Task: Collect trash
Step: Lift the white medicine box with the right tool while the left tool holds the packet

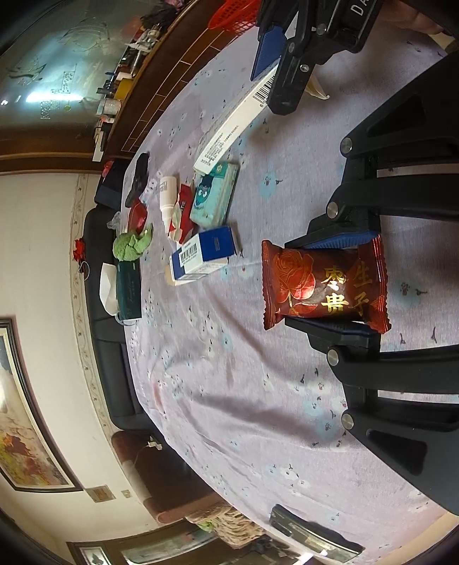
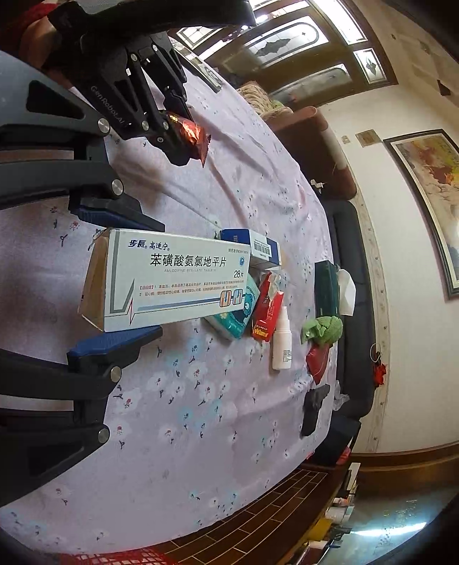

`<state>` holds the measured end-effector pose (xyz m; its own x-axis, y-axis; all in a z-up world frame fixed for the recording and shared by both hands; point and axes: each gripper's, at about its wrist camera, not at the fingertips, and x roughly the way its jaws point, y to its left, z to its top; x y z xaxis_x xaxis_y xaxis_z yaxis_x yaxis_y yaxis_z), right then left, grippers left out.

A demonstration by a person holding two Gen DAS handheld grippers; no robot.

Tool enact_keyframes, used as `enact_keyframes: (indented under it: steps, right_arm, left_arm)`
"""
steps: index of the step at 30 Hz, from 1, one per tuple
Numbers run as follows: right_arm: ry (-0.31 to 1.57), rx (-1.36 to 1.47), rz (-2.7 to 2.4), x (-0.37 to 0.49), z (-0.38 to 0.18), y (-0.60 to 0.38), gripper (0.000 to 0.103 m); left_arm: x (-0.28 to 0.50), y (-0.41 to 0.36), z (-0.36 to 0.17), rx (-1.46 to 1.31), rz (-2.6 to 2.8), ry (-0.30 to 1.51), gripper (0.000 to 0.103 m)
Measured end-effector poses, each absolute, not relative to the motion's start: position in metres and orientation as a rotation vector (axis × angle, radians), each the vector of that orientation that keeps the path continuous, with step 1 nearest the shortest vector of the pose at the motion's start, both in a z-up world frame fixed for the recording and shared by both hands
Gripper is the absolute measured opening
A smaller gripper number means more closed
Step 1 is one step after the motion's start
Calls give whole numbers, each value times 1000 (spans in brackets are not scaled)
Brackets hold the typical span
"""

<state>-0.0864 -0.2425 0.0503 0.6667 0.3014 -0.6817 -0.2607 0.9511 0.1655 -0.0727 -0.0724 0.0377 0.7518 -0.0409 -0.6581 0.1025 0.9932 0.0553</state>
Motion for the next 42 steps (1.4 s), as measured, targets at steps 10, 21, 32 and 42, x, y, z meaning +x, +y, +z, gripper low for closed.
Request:
enact_keyframes:
  steps: [10, 21, 32, 42]
  right_arm:
    - [776, 61, 308, -90, 52, -248, 55]
    - [782, 64, 303, -91, 52, -251, 55]
    - [779, 82, 295, -93, 54, -261, 55]
    - [771, 101, 276, -95, 57, -273, 55]
  left_arm:
    - [-74, -80, 37, 114, -83, 713, 32]
    - [-75, -83, 36, 120, -90, 716, 32]
    - [-73, -88, 37, 130, -102, 720, 32]
    - [-70, -100, 38, 144, -127, 724, 32]
